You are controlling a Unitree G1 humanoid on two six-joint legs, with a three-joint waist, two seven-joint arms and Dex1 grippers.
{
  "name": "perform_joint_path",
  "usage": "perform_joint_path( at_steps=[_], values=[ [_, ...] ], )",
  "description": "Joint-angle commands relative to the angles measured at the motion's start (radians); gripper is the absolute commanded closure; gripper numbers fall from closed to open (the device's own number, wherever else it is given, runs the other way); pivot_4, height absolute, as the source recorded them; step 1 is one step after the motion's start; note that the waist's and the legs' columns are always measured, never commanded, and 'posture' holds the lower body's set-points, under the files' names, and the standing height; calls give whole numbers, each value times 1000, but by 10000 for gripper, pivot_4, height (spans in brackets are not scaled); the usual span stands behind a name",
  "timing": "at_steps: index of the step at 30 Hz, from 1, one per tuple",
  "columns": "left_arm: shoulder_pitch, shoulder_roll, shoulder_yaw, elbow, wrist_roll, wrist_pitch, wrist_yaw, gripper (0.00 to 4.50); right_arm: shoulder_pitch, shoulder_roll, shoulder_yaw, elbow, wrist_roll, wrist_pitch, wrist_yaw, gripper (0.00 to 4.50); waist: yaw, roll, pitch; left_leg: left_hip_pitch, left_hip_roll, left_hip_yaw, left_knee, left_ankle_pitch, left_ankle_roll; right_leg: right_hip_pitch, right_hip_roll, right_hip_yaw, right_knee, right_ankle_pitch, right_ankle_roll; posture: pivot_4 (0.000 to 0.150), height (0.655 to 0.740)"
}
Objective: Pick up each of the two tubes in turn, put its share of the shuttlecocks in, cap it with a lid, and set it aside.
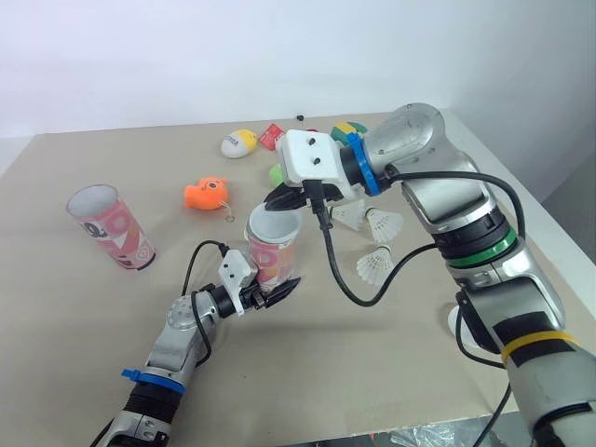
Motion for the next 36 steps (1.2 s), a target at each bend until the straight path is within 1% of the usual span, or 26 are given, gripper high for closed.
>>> perform_joint_path(
  at_steps=[1,20,30,36],
  values=[
    [31,4,-14,53,20,32,9,12168,-8,8,-10,-4,-7,-12,-7,43761,0,0,0,0,0,0,0,0,0,0,0,0,0,0,0,1500,7400],
    [39,9,-14,37,20,48,6,12168,54,52,-2,-33,-3,7,-36,43761,-1,1,-1,2,0,0,-3,0,0,0,0,0,0,-1,-2,1500,7400],
    [36,12,-13,39,18,51,3,12168,130,61,6,-115,-3,54,-69,43761,-2,3,-3,3,0,0,-4,0,0,0,0,0,0,-2,-2,1500,7400],
    [32,13,-14,42,17,52,1,12168,163,65,16,-131,-19,55,-99,43761,-2,4,-4,3,0,0,-5,0,0,0,0,0,0,-2,-2,1500,7400]
  ],
)
